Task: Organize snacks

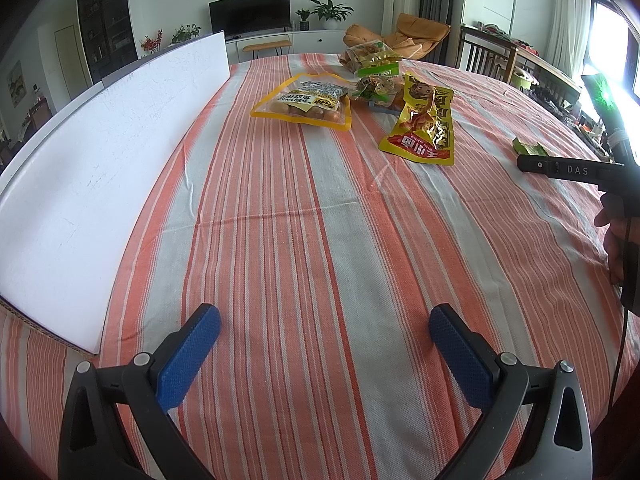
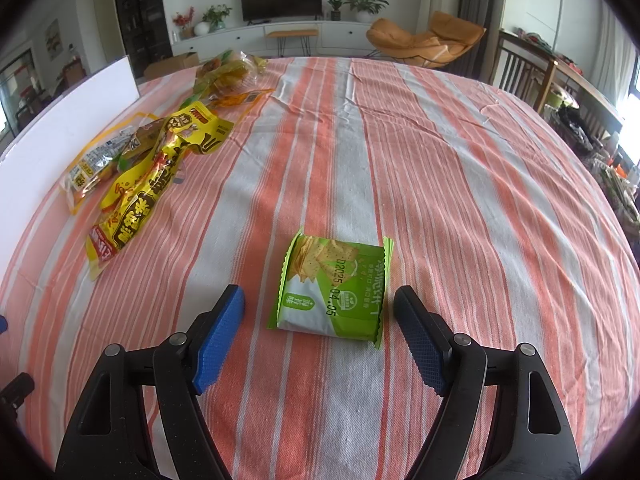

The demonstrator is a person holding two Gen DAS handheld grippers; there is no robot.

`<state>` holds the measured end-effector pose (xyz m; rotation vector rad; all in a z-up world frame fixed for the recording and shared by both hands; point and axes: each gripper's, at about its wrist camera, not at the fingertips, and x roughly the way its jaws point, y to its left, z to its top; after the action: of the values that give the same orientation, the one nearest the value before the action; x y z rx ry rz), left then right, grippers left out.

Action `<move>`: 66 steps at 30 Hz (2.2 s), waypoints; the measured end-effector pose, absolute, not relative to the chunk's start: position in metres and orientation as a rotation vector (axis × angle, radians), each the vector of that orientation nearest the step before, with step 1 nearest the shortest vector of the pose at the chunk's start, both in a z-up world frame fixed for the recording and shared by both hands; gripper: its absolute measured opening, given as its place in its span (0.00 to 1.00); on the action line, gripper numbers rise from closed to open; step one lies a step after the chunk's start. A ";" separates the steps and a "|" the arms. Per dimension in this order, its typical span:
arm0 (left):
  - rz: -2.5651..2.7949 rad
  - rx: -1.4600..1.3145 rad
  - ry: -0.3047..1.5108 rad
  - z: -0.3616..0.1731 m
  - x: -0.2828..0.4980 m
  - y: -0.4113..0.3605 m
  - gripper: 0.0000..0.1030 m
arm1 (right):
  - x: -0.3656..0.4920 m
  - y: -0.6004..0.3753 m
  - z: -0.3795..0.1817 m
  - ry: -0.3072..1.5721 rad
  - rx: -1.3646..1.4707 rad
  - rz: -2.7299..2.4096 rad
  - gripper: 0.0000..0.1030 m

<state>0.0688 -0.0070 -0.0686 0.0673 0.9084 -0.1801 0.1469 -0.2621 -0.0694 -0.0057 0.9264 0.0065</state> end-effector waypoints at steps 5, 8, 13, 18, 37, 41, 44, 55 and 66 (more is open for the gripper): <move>-0.180 0.067 0.908 -0.069 0.069 -0.007 1.00 | 0.147 -0.262 -0.069 0.926 -0.006 0.007 0.77; -0.180 0.067 0.908 -0.068 0.069 -0.007 1.00 | 0.147 -0.263 -0.070 0.926 -0.006 0.007 0.77; -0.180 0.067 0.908 -0.069 0.069 -0.007 1.00 | 0.147 -0.263 -0.070 0.926 -0.006 0.007 0.77; -0.180 0.067 0.907 -0.069 0.070 -0.007 1.00 | 0.147 -0.262 -0.070 0.926 -0.005 0.007 0.77; -0.325 -0.015 1.021 -0.045 0.101 0.001 1.00 | 0.147 -0.262 -0.070 0.926 -0.005 0.007 0.77; -0.309 -0.112 0.929 0.000 0.154 0.008 1.00 | 0.147 -0.262 -0.070 0.926 -0.005 0.007 0.77; -0.283 -0.030 0.918 0.011 0.211 -0.008 1.00 | 0.147 -0.262 -0.070 0.926 -0.005 0.007 0.77; -0.275 0.268 1.066 -0.058 0.304 -0.051 0.78 | 0.147 -0.262 -0.070 0.926 -0.001 0.010 0.78; -0.223 0.094 1.011 -0.053 0.147 0.002 0.62 | 0.147 -0.262 -0.070 0.926 -0.002 0.010 0.78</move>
<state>0.1467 0.0024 -0.0529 0.0940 1.0114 -0.2232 0.1472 -0.2617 -0.0701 -0.0020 0.9259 0.0098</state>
